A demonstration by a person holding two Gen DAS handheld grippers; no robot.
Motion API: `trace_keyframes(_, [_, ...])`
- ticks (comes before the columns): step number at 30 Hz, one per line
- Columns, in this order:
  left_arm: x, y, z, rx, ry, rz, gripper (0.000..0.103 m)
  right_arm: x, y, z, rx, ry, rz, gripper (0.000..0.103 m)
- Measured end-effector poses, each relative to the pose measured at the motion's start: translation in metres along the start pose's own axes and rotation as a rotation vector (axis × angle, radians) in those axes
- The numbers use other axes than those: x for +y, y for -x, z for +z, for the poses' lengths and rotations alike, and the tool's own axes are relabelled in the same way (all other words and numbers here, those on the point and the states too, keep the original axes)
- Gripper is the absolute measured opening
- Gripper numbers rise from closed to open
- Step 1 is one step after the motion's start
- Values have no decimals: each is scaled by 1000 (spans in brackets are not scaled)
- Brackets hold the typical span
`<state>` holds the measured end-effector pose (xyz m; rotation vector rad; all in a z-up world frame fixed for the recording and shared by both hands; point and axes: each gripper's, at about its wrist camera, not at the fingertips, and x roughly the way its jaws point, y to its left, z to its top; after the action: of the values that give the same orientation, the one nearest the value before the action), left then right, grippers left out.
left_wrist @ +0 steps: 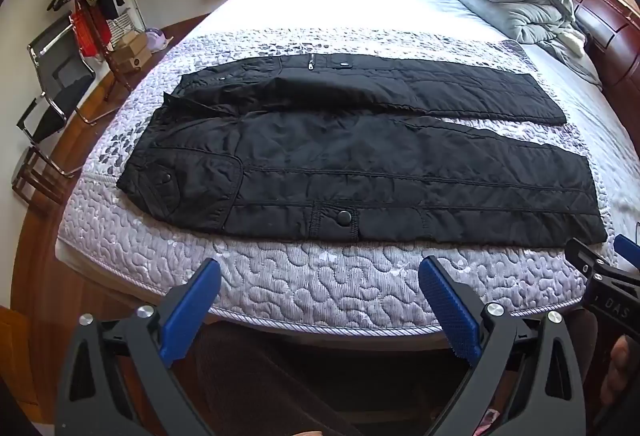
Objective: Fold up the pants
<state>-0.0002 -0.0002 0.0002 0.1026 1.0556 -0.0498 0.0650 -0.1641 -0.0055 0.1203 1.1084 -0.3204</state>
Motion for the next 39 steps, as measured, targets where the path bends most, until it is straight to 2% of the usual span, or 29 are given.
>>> trace_keyframes(39, [2, 4, -2, -10, 0, 8, 100, -12, 1, -4, -5, -21, -15, 101])
